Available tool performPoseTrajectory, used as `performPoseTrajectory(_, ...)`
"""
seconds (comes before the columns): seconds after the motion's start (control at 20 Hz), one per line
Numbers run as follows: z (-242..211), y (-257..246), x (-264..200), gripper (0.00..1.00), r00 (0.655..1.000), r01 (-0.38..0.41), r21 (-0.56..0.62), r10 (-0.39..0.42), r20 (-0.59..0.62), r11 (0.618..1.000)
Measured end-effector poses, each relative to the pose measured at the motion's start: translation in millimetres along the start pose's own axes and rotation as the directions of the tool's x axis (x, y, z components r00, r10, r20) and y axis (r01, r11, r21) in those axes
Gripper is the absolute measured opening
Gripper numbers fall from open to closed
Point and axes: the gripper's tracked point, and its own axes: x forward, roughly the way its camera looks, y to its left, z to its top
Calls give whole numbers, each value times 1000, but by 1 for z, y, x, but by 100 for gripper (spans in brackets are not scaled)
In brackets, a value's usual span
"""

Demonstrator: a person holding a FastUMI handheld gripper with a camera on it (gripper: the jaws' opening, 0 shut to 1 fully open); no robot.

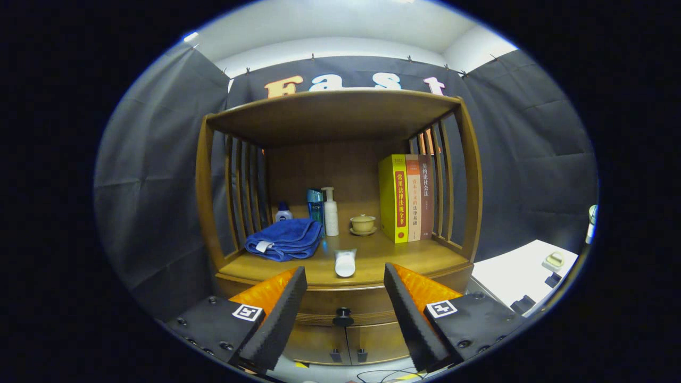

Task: Pull open the drawer, take out the items inside it, and place them on the countertop above the cabinet.

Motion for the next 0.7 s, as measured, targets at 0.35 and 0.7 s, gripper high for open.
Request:
performPoseTrajectory(0.35, 8, -8, -21, 96, 999, 28, -18, -27, 26, 999)
performPoseTrajectory(0.7, 10, -6, -21, 96, 999, 21, -19, -21, 34, 1000)
